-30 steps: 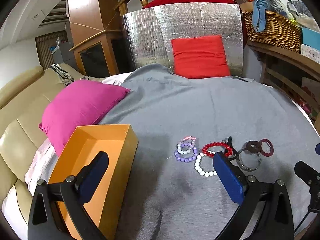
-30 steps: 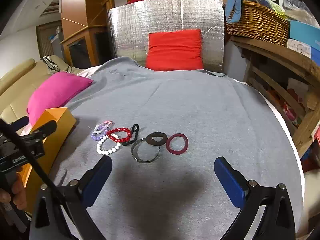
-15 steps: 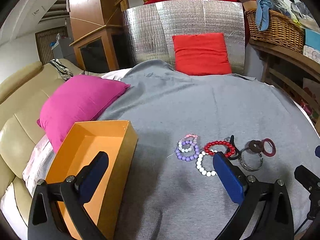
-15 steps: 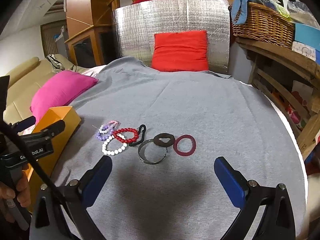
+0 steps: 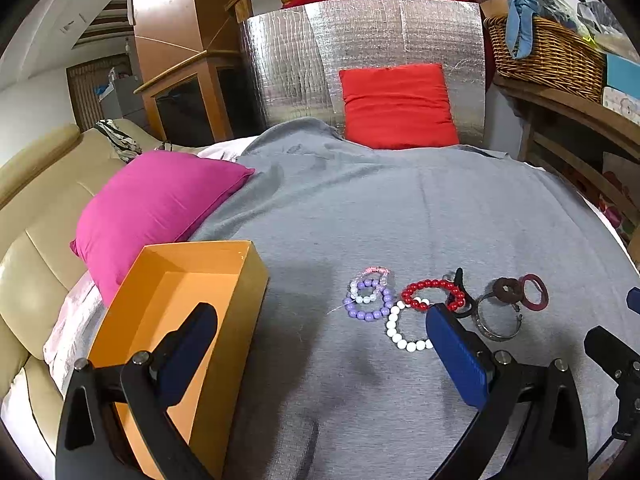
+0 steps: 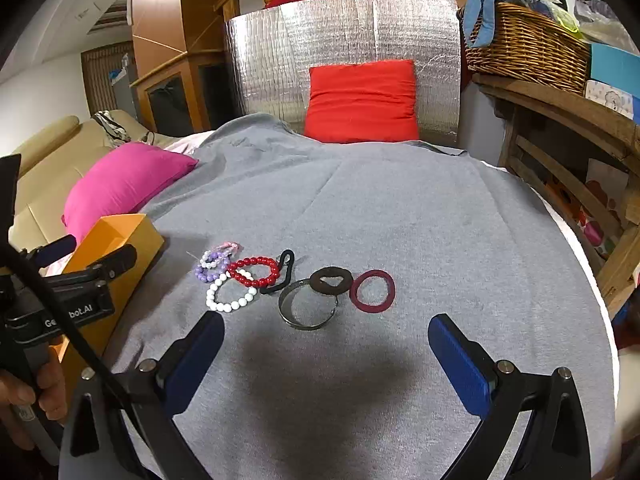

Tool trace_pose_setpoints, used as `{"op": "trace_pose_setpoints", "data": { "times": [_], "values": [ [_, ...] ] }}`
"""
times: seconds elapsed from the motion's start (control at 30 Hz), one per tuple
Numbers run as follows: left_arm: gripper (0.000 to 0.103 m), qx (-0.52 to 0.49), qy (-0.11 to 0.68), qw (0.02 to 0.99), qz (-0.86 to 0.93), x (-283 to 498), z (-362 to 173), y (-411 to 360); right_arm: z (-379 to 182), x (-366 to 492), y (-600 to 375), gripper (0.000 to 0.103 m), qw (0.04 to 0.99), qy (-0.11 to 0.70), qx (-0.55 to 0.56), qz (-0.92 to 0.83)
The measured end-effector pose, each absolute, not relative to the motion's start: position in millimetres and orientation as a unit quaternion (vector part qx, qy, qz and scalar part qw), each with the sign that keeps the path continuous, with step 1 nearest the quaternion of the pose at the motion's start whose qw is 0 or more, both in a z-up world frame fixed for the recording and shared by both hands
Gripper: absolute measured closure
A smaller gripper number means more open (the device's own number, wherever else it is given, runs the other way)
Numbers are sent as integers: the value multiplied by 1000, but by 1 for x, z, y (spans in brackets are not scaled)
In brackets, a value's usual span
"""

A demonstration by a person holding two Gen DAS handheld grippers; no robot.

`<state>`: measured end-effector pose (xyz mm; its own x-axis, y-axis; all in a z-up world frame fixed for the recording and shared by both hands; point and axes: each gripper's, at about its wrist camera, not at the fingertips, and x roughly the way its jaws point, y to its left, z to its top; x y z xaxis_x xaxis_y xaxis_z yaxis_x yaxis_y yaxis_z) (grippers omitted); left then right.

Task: Organize jewelry
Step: 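Move both tools toward the row of bracelets and hair ties, then grasp the white bead bracelet with the left tool while the right tool grasps the thin metal bangle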

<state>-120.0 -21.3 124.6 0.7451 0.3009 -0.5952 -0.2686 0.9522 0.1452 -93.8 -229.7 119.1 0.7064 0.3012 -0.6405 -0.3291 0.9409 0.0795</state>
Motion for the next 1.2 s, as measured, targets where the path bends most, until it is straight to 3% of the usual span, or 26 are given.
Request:
{"op": "trace_pose_setpoints", "data": {
  "times": [0.53,0.73,0.9,1.1,1.2],
  "values": [
    [0,18,361,918,165,-104,106,-8,108,-74,-234,3,915,365,-10,173],
    [0,-5,413,895,170,-85,83,9,85,-40,-245,20,895,413,33,167],
    [0,-16,426,890,161,-79,75,12,58,-16,-242,46,868,459,77,176],
    [0,-7,429,890,153,-77,71,6,37,0,-219,62,848,489,96,182],
    [0,-1,430,891,149,-76,70,4,31,4,-207,76,848,493,93,170]
  ]
}}
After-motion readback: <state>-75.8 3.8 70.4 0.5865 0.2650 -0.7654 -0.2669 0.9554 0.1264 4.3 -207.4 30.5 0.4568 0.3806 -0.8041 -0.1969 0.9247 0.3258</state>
